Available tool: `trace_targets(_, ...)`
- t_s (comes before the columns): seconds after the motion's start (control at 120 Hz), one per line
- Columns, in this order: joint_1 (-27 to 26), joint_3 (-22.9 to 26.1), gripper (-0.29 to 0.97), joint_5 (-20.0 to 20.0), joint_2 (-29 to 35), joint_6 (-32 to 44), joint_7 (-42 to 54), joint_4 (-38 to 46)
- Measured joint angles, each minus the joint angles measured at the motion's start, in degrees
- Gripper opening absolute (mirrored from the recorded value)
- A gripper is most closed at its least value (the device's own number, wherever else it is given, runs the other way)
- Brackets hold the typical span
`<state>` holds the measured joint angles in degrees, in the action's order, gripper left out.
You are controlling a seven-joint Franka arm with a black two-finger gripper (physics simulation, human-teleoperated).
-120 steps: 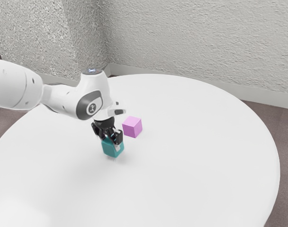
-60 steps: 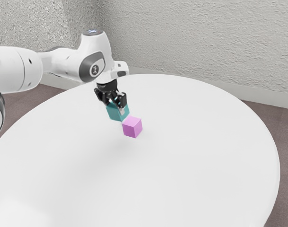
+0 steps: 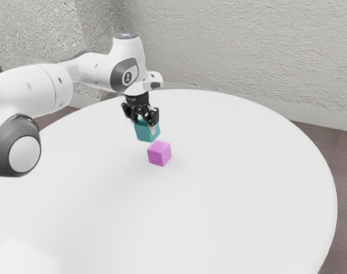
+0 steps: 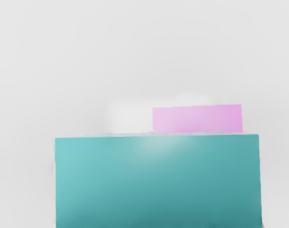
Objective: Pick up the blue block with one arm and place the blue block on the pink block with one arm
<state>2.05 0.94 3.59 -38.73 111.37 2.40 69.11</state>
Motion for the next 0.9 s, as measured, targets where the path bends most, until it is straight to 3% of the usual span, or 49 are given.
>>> trace_targets(0.217,0.0,1.5,0.19,0.4,-4.1,-3.0,0.5,-5.4)
trace_targets(0.9,-0.5,2.3,0.21,2.9,-5.9,-2.9,1.5,-7.4)
